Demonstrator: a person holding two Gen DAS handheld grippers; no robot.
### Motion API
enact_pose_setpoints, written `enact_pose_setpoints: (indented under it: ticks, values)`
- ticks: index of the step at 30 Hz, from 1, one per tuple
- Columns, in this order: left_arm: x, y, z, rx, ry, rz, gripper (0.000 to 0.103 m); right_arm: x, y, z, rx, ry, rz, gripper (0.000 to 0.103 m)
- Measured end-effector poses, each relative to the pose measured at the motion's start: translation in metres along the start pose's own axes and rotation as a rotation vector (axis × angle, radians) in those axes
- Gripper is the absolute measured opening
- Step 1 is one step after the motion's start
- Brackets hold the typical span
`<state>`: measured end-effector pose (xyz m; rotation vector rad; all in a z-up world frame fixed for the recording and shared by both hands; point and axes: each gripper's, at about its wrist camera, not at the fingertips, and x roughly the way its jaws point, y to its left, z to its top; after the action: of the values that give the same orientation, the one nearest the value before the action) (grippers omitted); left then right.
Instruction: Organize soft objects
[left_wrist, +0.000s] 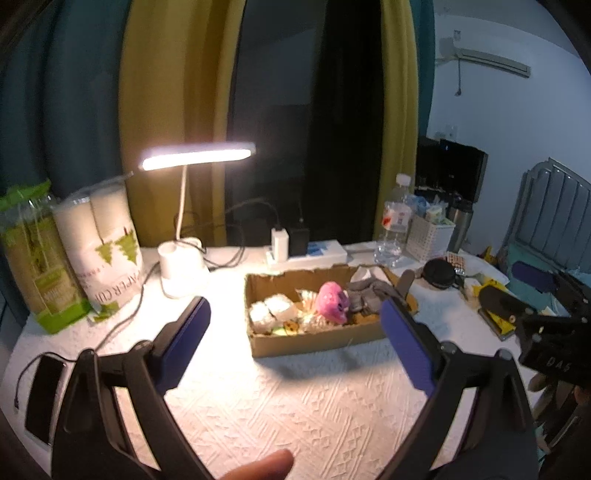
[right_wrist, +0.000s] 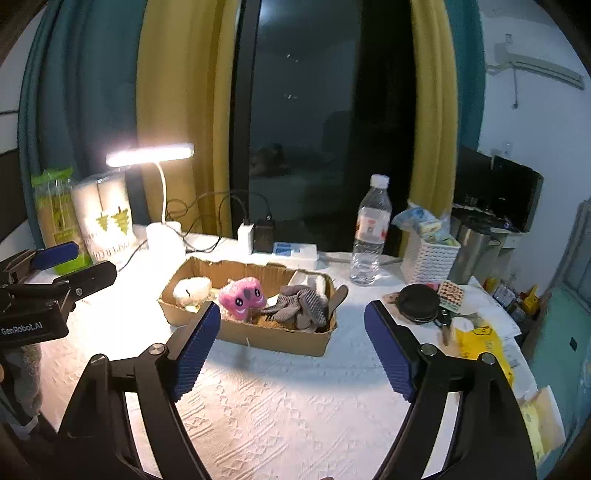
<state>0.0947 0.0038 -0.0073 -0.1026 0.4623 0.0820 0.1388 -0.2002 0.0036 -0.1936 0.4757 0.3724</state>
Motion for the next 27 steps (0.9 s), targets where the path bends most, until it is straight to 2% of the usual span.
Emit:
enact_pose_setpoints:
  ticks: [6,13,27]
  values:
    - [-0.029,-0.002,0.009,0.025,-0.046,-0.005,0.094,-0.030,-0.006,0.007,0.045,-0.046,-0.031,0.083]
    - [-0.052,-0.004,0.017,0.048,-0.062,-0.011,0.094,-0.059,-0.012,0.013,0.067,-0.099,-0.057,0.083]
    - [-0.063,-0.006,0.026,0.051,-0.083,-0.014,0.094,-0.071,-0.016,0.017,0.067,-0.121,-0.073,0.083]
